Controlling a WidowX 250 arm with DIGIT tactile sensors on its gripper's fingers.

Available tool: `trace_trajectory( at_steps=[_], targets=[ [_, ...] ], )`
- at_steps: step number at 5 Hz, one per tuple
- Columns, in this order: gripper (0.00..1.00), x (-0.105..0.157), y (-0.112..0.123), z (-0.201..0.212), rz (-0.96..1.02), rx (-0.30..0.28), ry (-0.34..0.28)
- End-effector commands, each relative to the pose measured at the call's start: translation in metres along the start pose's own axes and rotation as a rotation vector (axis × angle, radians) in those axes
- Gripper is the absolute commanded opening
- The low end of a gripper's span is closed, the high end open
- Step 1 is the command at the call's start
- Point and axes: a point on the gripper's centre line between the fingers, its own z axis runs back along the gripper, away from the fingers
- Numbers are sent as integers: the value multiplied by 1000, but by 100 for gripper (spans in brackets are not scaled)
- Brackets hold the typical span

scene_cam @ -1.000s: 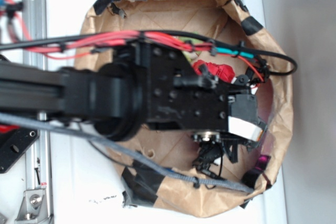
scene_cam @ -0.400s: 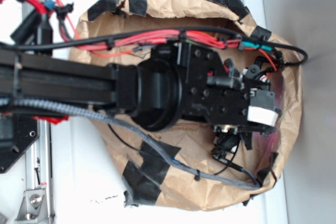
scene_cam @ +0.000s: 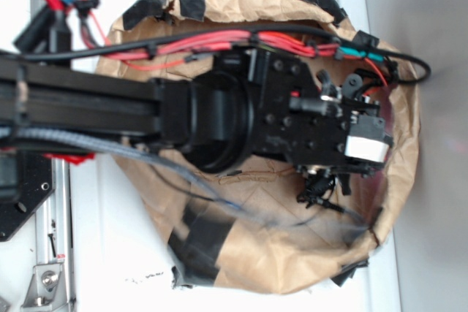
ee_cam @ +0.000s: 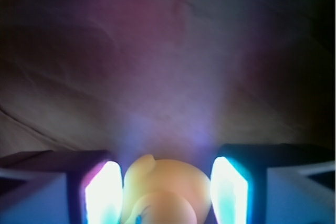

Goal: Grab the yellow duck.

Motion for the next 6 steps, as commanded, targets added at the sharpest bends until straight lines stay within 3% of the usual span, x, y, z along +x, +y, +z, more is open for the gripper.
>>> trace_trajectory(
  at_steps=[1, 3, 4, 5, 6],
  targets=[
    [0, 3, -1, 27, 18, 48, -17],
    [0, 4, 18, 113, 197, 208, 5],
    [0, 9, 20, 135, 265, 160, 67],
    [0, 13, 15, 155, 351, 263, 127],
    [0, 10, 15, 172, 571, 59, 164]
  ],
)
